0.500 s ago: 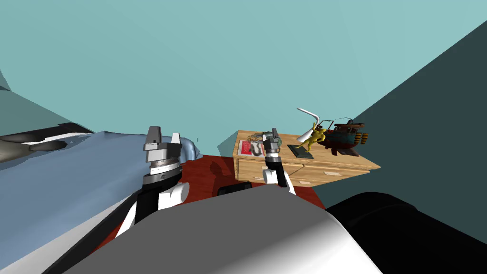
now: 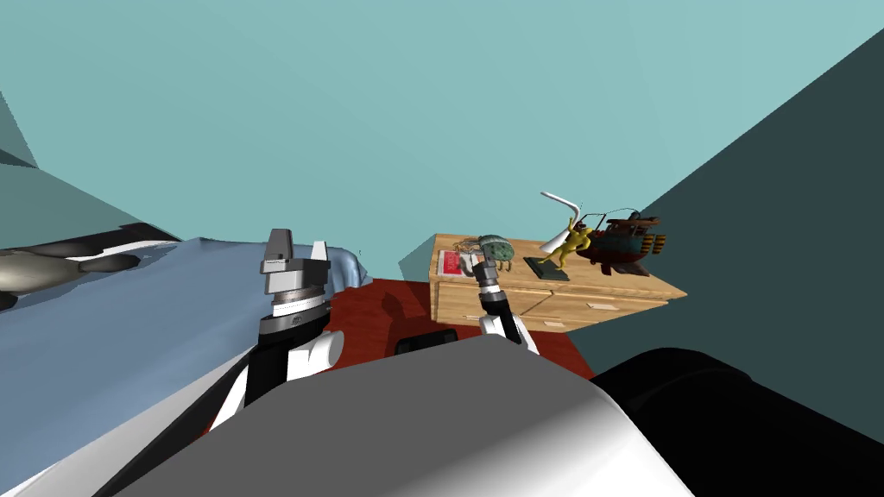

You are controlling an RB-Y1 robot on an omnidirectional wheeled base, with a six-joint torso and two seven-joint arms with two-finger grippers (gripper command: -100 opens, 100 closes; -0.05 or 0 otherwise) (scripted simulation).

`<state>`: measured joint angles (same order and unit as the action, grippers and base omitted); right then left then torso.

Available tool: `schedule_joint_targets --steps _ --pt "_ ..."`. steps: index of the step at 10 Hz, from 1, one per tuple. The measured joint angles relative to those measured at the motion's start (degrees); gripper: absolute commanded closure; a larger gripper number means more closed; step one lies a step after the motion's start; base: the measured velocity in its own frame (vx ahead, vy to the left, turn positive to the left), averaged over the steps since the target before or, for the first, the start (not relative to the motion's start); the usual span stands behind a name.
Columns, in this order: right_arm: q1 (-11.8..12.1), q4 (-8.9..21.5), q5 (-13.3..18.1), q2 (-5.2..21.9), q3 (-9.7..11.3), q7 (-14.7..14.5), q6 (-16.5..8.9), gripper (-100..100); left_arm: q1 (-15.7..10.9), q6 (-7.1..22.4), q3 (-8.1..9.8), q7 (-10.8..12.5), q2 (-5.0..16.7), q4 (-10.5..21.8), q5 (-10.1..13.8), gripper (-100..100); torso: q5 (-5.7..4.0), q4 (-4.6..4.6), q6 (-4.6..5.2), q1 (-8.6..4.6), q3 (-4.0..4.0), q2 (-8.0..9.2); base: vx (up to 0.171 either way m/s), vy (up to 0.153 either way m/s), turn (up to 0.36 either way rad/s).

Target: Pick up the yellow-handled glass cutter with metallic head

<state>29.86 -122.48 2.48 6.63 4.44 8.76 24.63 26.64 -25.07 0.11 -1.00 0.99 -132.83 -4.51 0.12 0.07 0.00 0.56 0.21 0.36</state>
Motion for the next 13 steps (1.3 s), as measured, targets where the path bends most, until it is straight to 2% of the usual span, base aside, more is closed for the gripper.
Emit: schedule_joint_targets --steps 1,2,3,4,5,6,8,11,13 --pt "-0.2 0.7 -0.2 1.1 0.3 0.2 0.0 -100 0.0 0.0 0.0 0.0 0.0 0.0 0.0 0 0.0 0.01 -0.01 -0.06 0.01 0.02 -0.095 0.13 0.005" --pt "-0.6 2.8 -0.5 2.7 0.8 0.4 0.2 -100 0.0 0.0 0.0 0.0 0.0 0.0 0.0 0 -0.01 0.01 -0.01 -0.06 0.01 0.01 -0.089 0.148 0.006" --pt "0.2 4.8 -1.0 4.5 1.7 0.7 1.0 -100 0.0 0.0 0.0 0.0 0.0 0.0 0.0 0 0.0 0.0 0.0 -0.01 0.01 0.0 -0.046 0.112 -0.007" --pt "0.9 5.2 -1.2 5.7 2.3 0.9 1.2 -100 0.0 0.0 0.0 0.0 0.0 0.0 0.0 0 -0.01 -0.01 0.0 -0.12 -0.06 -0.12 -0.054 0.128 0.015" --pt "1.8 6.1 -2.0 8.1 2.5 1.6 1.4 -100 0.0 0.0 0.0 0.0 0.0 0.0 0.0 0 -0.01 -0.02 0.0 -0.09 -0.07 -0.12 -0.047 0.105 -0.001" --pt "1.9 7.3 -2.1 9.1 3.0 1.8 1.8 -100 0.0 0.0 0.01 0.0 0.0 0.0 0.0 0 -0.02 -0.02 -0.01 -0.16 -0.09 -0.17 -0.062 0.151 0.027" --pt "3.3 12.0 -2.7 12.0 5.7 1.9 4.4 -100 0.0 0.0 0.0 0.0 0.0 0.0 0.0 0 0.05 0.01 0.0 0.18 0.02 0.03 -0.094 0.178 0.015" --pt "4.9 15.5 -3.7 16.6 7.6 2.8 5.3 -100 0.0 0.0 0.0 0.0 0.0 0.0 0.0 0 0.01 -0.02 0.0 -0.09 -0.1 -0.19 -0.042 0.136 0.031" --pt "5.1 19.1 -4.2 19.3 9.1 3.2 6.5 -100 0.0 0.0 0.01 0.0 0.0 0.0 0.0 0 -0.01 -0.04 0.0 -0.17 -0.13 -0.25 -0.018 0.116 0.04"
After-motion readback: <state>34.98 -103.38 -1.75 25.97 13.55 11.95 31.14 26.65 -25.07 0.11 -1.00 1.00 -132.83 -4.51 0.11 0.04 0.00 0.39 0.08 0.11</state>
